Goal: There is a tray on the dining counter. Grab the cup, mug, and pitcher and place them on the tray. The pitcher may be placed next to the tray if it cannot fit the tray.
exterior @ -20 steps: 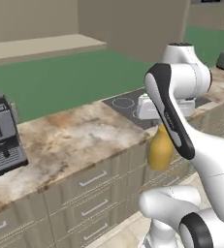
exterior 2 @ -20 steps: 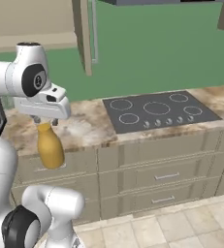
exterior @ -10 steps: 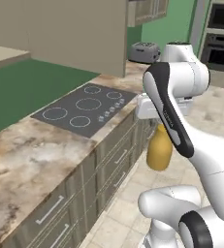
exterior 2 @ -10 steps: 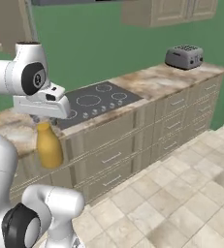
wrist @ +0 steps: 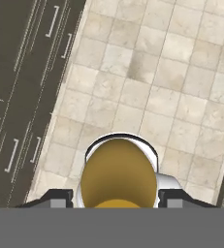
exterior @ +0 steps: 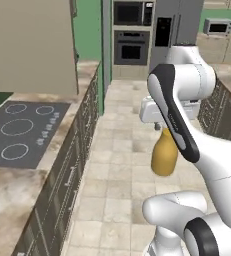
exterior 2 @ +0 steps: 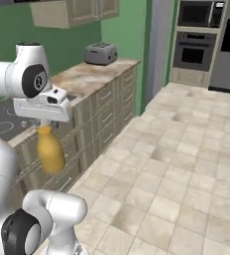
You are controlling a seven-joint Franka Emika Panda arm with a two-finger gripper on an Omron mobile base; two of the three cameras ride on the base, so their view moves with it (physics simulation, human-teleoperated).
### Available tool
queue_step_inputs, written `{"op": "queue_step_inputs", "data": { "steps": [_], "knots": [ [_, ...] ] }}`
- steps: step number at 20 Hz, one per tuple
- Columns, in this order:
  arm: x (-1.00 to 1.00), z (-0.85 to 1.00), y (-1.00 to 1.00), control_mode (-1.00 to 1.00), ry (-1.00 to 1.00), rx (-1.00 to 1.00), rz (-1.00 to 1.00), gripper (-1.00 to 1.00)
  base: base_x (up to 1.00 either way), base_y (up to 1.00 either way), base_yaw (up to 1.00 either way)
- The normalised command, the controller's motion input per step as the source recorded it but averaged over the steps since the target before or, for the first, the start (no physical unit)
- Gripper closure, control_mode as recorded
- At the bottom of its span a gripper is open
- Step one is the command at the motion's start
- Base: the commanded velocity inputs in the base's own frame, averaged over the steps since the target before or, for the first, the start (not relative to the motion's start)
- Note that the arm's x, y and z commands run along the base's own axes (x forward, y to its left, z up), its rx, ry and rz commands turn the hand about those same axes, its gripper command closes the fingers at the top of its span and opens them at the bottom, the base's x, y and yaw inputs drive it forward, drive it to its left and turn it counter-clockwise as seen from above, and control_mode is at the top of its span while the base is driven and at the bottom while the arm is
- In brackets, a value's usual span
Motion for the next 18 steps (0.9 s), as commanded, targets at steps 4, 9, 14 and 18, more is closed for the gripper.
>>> {"op": "queue_step_inputs", "data": {
  "steps": [4,9,14,18],
  "knots": [
    [0.0,0.0,0.0,1.0,0.0,0.0,0.0,1.0,0.0,0.0,-0.62],
    [0.0,0.0,0.0,1.0,0.0,0.0,0.0,1.0,0.53,0.0,-0.34],
    [0.0,0.0,0.0,1.0,0.0,0.0,0.0,1.0,0.98,-0.12,-0.19],
    [0.0,0.0,0.0,1.0,0.0,0.0,0.0,1.0,1.0,-0.22,-0.19]
  ]
}}
